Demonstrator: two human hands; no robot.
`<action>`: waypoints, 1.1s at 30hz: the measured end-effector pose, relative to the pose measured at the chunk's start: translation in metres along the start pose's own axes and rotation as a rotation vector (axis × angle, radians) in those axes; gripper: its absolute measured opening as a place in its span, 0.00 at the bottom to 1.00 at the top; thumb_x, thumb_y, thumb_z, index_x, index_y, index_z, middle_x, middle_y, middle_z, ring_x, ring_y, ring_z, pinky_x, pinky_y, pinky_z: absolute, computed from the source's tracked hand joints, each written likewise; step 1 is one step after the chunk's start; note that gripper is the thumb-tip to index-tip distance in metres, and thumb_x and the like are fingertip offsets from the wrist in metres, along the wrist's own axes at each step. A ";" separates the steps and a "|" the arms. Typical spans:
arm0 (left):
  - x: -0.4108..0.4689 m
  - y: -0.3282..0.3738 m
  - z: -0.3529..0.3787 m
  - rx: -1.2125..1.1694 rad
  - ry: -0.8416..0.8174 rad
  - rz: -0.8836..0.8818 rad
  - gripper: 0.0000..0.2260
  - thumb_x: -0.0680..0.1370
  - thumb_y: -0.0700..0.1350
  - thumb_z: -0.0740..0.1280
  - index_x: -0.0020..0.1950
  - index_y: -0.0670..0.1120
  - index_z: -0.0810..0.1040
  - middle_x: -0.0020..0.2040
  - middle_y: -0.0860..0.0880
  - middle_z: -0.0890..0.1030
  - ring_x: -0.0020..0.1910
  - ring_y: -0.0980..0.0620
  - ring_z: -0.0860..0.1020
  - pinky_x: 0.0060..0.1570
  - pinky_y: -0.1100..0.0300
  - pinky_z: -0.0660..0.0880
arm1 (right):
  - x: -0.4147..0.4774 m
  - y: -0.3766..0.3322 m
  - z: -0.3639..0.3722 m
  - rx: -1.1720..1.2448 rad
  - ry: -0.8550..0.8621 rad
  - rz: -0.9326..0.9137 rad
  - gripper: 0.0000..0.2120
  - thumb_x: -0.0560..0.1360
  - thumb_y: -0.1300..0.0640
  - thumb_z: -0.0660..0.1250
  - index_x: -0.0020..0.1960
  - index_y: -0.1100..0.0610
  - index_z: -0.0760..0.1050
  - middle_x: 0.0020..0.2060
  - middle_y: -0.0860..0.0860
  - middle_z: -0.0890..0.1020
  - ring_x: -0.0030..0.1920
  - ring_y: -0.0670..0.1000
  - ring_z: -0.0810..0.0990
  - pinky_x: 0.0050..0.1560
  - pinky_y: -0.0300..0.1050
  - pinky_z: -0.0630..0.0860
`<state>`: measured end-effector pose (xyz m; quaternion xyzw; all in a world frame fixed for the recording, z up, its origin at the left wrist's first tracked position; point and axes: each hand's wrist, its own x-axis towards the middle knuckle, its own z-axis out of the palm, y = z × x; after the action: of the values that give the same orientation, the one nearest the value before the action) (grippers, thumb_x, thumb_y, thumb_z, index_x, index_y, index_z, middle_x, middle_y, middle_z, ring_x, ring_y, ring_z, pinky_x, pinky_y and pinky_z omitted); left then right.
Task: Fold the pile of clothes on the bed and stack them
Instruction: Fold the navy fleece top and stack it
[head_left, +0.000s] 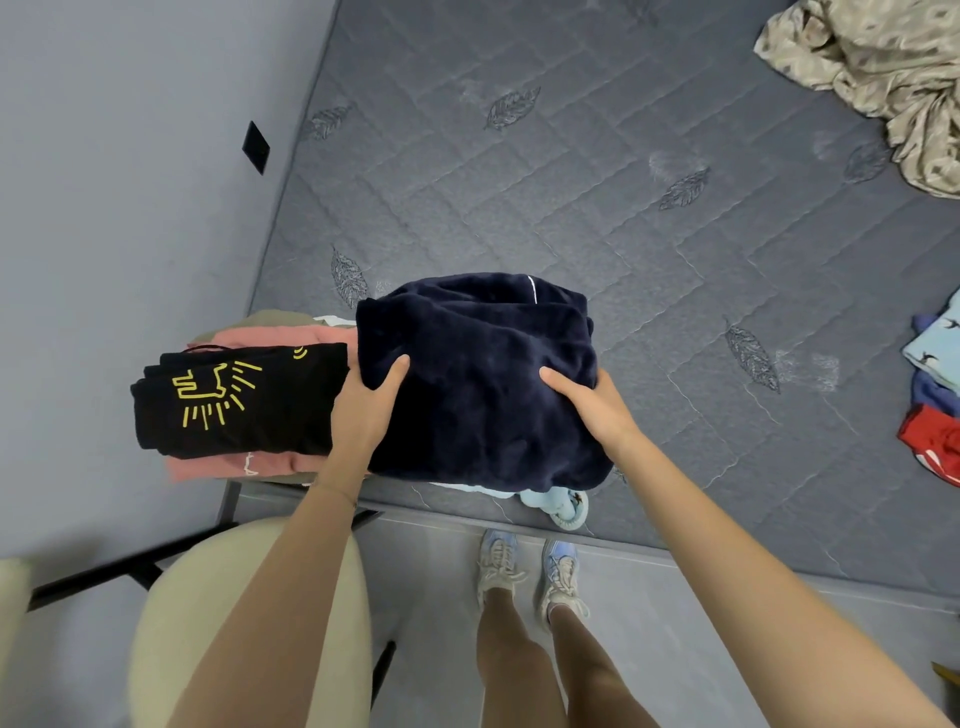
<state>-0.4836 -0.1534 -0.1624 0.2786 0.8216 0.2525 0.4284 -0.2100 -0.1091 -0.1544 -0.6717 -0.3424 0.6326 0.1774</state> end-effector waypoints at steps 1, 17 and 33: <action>-0.001 -0.003 0.002 -0.021 -0.018 -0.012 0.34 0.73 0.67 0.65 0.72 0.48 0.68 0.65 0.49 0.77 0.63 0.45 0.75 0.65 0.49 0.69 | 0.000 0.005 0.002 -0.011 0.002 0.009 0.41 0.62 0.35 0.76 0.69 0.48 0.68 0.61 0.45 0.79 0.59 0.50 0.79 0.64 0.52 0.74; -0.006 -0.009 0.010 -0.084 0.083 0.096 0.33 0.76 0.60 0.67 0.75 0.47 0.62 0.70 0.47 0.71 0.68 0.47 0.71 0.69 0.45 0.67 | -0.001 0.009 0.011 -0.011 0.110 -0.021 0.43 0.64 0.33 0.74 0.72 0.49 0.64 0.58 0.41 0.74 0.56 0.47 0.75 0.55 0.43 0.69; -0.017 0.006 0.006 0.204 0.326 0.266 0.30 0.78 0.59 0.63 0.74 0.43 0.64 0.72 0.43 0.68 0.72 0.44 0.65 0.71 0.42 0.60 | -0.007 0.007 0.005 -0.141 0.229 -0.093 0.48 0.66 0.31 0.70 0.78 0.49 0.54 0.75 0.49 0.64 0.74 0.53 0.64 0.72 0.56 0.64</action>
<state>-0.4689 -0.1595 -0.1523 0.3820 0.8572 0.2642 0.2226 -0.2133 -0.1195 -0.1550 -0.7336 -0.3943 0.5174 0.1967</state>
